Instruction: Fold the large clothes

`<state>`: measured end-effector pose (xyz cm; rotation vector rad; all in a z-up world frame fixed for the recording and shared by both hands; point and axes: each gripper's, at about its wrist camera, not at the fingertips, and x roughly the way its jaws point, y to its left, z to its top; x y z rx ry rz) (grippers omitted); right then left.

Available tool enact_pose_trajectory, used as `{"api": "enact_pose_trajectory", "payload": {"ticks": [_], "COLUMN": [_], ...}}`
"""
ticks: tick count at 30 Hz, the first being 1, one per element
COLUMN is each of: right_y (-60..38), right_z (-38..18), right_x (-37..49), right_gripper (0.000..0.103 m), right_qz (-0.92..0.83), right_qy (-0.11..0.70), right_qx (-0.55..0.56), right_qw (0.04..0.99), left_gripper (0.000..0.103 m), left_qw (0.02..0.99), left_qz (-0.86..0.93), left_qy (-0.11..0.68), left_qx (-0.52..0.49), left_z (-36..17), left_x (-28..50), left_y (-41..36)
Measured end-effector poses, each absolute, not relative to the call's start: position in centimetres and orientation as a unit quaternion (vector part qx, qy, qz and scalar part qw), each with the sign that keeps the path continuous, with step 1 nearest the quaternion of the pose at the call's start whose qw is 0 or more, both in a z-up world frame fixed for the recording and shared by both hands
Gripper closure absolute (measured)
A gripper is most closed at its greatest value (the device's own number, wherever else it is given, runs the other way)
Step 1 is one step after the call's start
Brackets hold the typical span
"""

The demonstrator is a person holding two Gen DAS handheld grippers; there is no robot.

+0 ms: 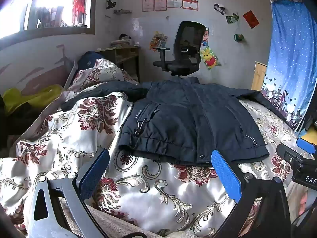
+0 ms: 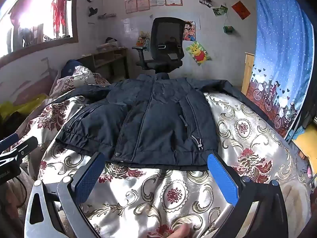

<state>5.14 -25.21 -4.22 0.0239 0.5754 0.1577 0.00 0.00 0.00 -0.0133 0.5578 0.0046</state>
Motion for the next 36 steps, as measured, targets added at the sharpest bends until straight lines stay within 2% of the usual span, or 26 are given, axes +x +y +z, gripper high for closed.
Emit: {"api": "enact_pose_trajectory", "payload": {"ticks": [36], "right_y": [-25.21], "right_z": [-4.49], "right_x": [5.38], "right_gripper": [0.000], "right_qz": [0.079], "right_qy": [0.292], "right_qx": [0.018], "right_qw": [0.953], "left_gripper": [0.002], "left_qw": [0.961], "left_qz": [0.002], "left_qy": [0.277], "left_qx": [-0.005], "left_z": [-0.30], "left_x": [0.16], "left_y": [0.03]}}
